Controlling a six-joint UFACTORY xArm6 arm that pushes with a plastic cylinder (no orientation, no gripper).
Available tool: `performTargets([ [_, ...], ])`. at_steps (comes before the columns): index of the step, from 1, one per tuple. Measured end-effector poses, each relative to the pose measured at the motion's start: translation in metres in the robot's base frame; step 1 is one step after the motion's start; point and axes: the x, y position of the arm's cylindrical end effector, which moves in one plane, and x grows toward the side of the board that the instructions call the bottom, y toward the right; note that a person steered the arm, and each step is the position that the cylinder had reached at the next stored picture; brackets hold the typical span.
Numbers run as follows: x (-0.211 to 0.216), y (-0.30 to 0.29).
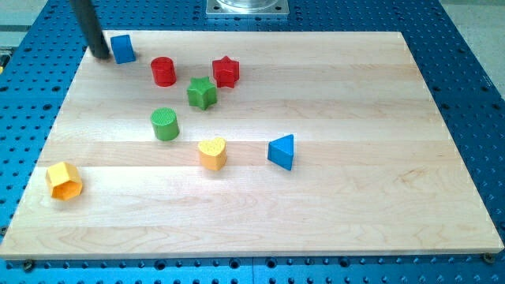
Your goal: Place the cube at the top right corner of the table
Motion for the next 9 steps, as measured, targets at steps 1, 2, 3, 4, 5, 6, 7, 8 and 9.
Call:
performTargets([
  [1,0.013,0.111],
  [2,0.038,0.195],
  [3,0.061,0.279],
  [4,0.059,0.292],
  [5,0.035,0.317],
  [6,0.037,0.409],
  [7,0.081,0.38],
  [8,0.091,0.43],
  [9,0.052,0.469],
])
